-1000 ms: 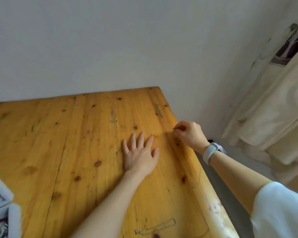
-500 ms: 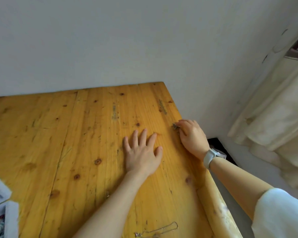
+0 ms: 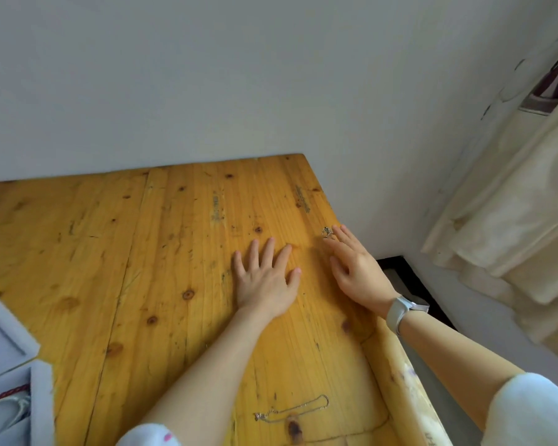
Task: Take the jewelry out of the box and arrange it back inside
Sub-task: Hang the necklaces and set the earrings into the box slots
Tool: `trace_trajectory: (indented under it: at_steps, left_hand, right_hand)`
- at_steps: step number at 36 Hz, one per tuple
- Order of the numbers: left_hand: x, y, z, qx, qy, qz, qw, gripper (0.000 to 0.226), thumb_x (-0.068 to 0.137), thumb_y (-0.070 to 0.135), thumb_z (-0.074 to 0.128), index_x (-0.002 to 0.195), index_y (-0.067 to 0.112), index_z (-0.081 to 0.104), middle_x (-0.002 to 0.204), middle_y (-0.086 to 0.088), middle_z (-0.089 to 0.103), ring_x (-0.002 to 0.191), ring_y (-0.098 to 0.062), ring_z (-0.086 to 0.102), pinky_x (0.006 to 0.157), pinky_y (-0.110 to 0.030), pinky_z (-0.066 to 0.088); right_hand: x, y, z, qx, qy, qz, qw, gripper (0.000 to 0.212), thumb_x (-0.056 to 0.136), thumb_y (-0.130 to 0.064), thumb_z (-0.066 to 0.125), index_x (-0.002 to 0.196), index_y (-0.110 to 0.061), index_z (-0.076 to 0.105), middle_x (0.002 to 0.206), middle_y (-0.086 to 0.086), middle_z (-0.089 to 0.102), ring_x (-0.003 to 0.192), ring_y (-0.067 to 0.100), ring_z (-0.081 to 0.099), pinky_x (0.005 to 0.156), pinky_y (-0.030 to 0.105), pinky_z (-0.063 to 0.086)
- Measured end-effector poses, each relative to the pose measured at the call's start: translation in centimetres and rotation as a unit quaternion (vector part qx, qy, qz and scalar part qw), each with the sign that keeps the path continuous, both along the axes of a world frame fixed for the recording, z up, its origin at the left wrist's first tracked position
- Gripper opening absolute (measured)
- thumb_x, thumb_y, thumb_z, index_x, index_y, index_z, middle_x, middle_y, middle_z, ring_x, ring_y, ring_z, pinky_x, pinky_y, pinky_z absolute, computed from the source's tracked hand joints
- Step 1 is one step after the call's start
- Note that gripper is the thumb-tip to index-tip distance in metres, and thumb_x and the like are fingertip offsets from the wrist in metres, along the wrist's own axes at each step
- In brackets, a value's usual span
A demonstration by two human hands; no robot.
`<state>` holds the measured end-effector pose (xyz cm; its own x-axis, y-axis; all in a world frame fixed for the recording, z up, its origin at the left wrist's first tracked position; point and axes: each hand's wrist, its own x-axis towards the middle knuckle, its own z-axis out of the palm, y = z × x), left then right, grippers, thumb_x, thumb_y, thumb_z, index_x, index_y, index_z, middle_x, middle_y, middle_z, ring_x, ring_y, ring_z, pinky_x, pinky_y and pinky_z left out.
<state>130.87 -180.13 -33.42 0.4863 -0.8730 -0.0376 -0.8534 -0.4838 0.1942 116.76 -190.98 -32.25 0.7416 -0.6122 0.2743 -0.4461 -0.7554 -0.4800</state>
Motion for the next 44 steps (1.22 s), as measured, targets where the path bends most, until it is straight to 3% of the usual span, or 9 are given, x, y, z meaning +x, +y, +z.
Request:
trace_trajectory:
  at_steps: [5,9,13,17,25,29,31,34,44]
  left_hand:
    - [-0.1,1.9,0.9,-0.061,0.062,-0.011,0.996,0.047,0.096,0.039,0.036,0.141,0.027,0.035,0.153,0.004,0.022,0.143,-0.014,0.007,0.116,-0.044,-0.005]
    - [-2.3,5.7,1.6,-0.154,0.02,-0.013,0.988,0.035,0.094,0.028,0.041,0.125,0.022,0.056,0.135,0.006,0.051,0.131,-0.011,0.035,0.112,-0.036,0.004]
    - [-4.1,9.1,1.1,-0.141,-0.019,-0.023,0.99,0.036,0.094,0.029,0.04,0.125,0.021,0.057,0.137,0.003,0.05,0.128,-0.014,0.039,0.104,-0.042,0.014]
    - [-4.1,10.2,0.5,-0.102,-0.019,-0.031,0.994,0.039,0.095,0.032,0.04,0.133,0.026,0.047,0.147,0.008,0.036,0.134,-0.008,0.03,0.102,-0.04,0.012]
    - [-4.2,10.0,0.6,-0.093,-0.004,-0.008,0.996,0.038,0.096,0.032,0.038,0.133,0.031,0.044,0.146,0.013,0.035,0.132,-0.006,0.029,0.101,-0.038,0.015]
    - [-4.1,9.5,0.6,-0.097,-0.022,-0.018,0.995,0.037,0.096,0.032,0.037,0.131,0.027,0.046,0.141,0.01,0.04,0.126,-0.011,0.034,0.1,-0.038,0.019]
    - [-4.3,9.0,0.5,-0.101,-0.042,-0.018,0.994,0.034,0.095,0.031,0.039,0.127,0.024,0.049,0.132,0.005,0.046,0.119,-0.017,0.039,0.098,-0.038,0.023]
    - [-4.5,7.4,0.3,-0.12,-0.047,-0.004,0.992,0.029,0.092,0.028,0.046,0.116,0.017,0.056,0.119,-0.005,0.053,0.11,-0.025,0.045,0.09,-0.041,0.03]
    - [-5.1,4.4,-1.6,-0.159,-0.072,0.023,0.984,0.032,0.084,0.031,0.046,0.108,0.018,0.061,0.117,-0.009,0.059,0.108,-0.03,0.053,0.088,-0.05,0.041]
  right_hand:
    - [-2.2,5.1,1.0,0.023,-0.032,0.012,0.999,0.026,0.089,-0.008,0.05,0.112,-0.012,0.062,0.113,0.002,0.061,0.111,0.019,0.052,0.095,0.021,0.037]
    - [-4.4,10.5,0.6,0.063,-0.014,0.092,0.994,0.027,0.085,-0.033,0.047,0.098,-0.02,0.066,0.091,-0.011,0.057,0.086,0.01,0.047,0.081,0.028,0.041]
    - [-5.8,14.3,-0.8,0.051,0.065,0.101,0.991,0.039,0.08,-0.054,0.042,0.104,-0.031,0.063,0.103,-0.01,0.052,0.095,0.01,0.04,0.079,0.029,0.028]
    - [-5.8,15.3,-0.9,0.02,0.072,0.088,0.993,0.013,0.088,-0.034,0.054,0.096,-0.028,0.062,0.101,-0.01,0.048,0.095,0.013,0.039,0.077,0.027,0.024]
    - [-5.7,14.9,-1.5,-0.135,0.122,0.092,0.979,0.012,0.085,-0.022,0.037,0.082,-0.021,0.049,0.08,-0.004,0.05,0.073,0.014,0.038,0.065,0.024,0.028]
    - [-5.8,12.5,-0.3,-0.068,0.059,0.028,0.996,0.012,0.088,-0.008,0.04,0.085,-0.01,0.051,0.083,0.005,0.052,0.074,0.021,0.044,0.064,0.034,0.042]
    - [-5.6,11.0,0.8,0.007,0.034,-0.022,0.999,0.015,0.093,-0.006,0.035,0.091,-0.009,0.05,0.089,0.001,0.047,0.081,0.019,0.043,0.07,0.029,0.04]
    - [-5.0,8.4,1.6,0.118,0.009,-0.082,0.99,0.013,0.095,-0.006,0.035,0.09,-0.013,0.044,0.093,0.001,0.047,0.08,0.015,0.046,0.062,0.018,0.036]
    - [-2.6,1.4,1.7,0.102,-0.005,-0.126,0.987,0.022,0.095,-0.004,0.039,0.101,-0.007,0.059,0.1,0.003,0.05,0.09,0.016,0.047,0.077,0.023,0.036]
